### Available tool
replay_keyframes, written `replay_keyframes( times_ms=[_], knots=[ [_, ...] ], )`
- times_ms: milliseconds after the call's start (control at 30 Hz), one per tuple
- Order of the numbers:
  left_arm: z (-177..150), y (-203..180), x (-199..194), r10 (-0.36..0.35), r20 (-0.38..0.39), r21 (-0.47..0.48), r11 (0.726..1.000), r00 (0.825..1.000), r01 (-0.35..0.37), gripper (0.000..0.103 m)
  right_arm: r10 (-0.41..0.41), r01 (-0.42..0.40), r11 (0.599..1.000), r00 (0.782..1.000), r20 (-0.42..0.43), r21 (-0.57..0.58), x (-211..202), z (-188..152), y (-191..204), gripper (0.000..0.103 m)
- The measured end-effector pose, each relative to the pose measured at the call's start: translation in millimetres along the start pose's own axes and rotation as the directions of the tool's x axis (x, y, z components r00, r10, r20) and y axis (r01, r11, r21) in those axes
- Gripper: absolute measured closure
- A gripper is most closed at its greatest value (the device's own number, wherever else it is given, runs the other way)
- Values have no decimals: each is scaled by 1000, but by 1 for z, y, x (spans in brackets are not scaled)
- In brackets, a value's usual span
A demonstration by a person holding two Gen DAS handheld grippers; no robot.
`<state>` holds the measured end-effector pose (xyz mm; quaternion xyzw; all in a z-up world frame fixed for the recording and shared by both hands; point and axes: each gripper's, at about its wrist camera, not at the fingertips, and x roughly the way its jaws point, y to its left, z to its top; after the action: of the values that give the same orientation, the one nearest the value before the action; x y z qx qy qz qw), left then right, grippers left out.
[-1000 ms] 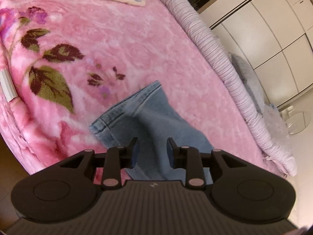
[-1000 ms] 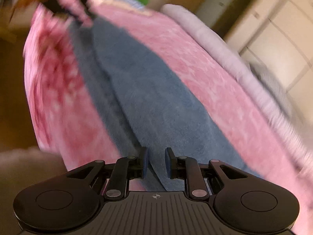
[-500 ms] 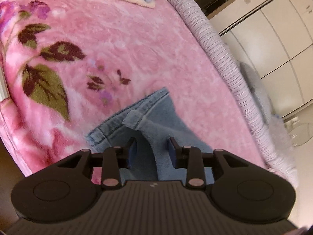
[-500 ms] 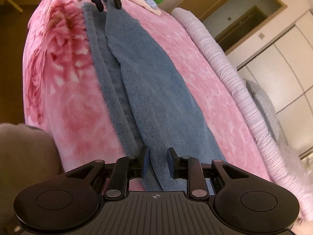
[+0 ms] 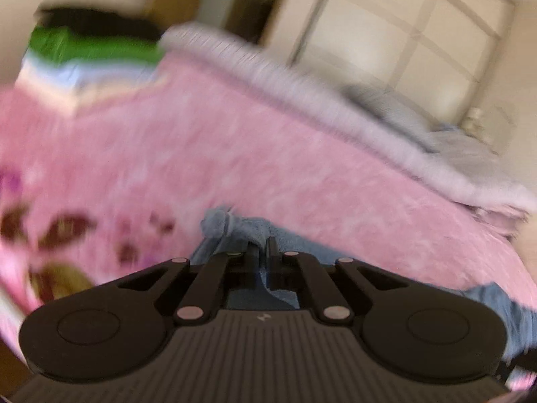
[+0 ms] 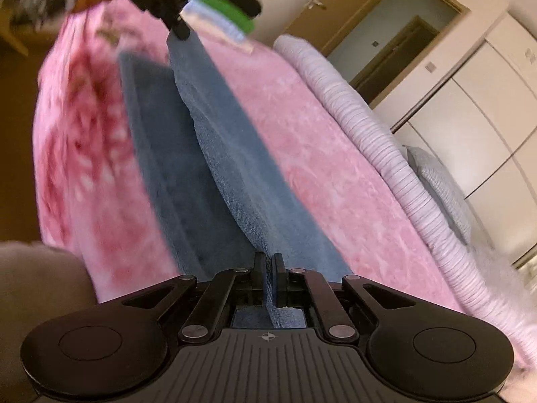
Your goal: Fold clothes
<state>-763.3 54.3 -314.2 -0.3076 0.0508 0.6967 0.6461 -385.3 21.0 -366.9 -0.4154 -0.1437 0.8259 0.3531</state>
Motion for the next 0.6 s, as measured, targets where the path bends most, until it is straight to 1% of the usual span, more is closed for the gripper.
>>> replay_keyframes(
  times_ms=[33, 67, 100, 133, 200, 233, 333, 367, 400, 467, 500, 567, 600],
  knots=[
    [-7, 6, 2, 4, -34, 4, 1000, 999, -4, 99, 35, -35, 999, 999, -9, -7, -2, -2, 0, 102],
    [-17, 15, 12, 26, -108, -20, 999, 994, -28, 99, 62, -63, 998, 998, -31, -17, 2, -5, 5, 102],
    [-28, 25, 24, 48, -189, -49, 997, 981, -59, 99, 87, -89, 996, 995, -57, -26, 7, -8, 12, 102],
    [-41, 36, 30, 44, -213, -99, 993, 976, -66, 98, 111, -114, 993, 990, -83, -34, 13, -11, 18, 102],
    [-47, 46, 24, 13, -182, -191, 980, 983, -48, 98, 106, -112, 992, 990, -97, -55, 18, -14, 26, 102],
    [-45, 47, 20, 5, -163, -212, 976, 987, -40, 99, 99, -105, 993, 991, -95, -56, 17, -14, 26, 102],
    [-38, 45, 9, -7, -105, -247, 969, 994, -19, 99, 103, -104, 995, 993, -61, -10, 11, -11, 17, 102],
    [-38, 43, 6, 1, -95, -231, 973, 995, -23, 99, 99, -100, 995, 993, -57, -13, 11, -11, 17, 102],
    [-40, 40, 4, 17, -98, -200, 979, 995, -36, 99, 96, -97, 995, 993, -62, -13, 13, -10, 20, 102],
    [-53, 40, 10, 46, -143, -179, 981, 989, -72, 99, 91, -92, 996, 992, -92, -8, 22, -12, 27, 101],
    [-55, 43, 10, 41, -148, -206, 976, 988, -72, 99, 78, -79, 997, 992, -98, -6, 24, -12, 31, 101],
    [-57, 51, 6, 17, -141, -287, 956, 990, -57, 97, 59, -58, 998, 993, -104, 14, 25, -11, 34, 99],
    [-54, 50, 3, 23, -145, -291, 954, 989, -65, 97, 60, -58, 998, 992, -107, 24, 24, -10, 33, 97]
  ],
)
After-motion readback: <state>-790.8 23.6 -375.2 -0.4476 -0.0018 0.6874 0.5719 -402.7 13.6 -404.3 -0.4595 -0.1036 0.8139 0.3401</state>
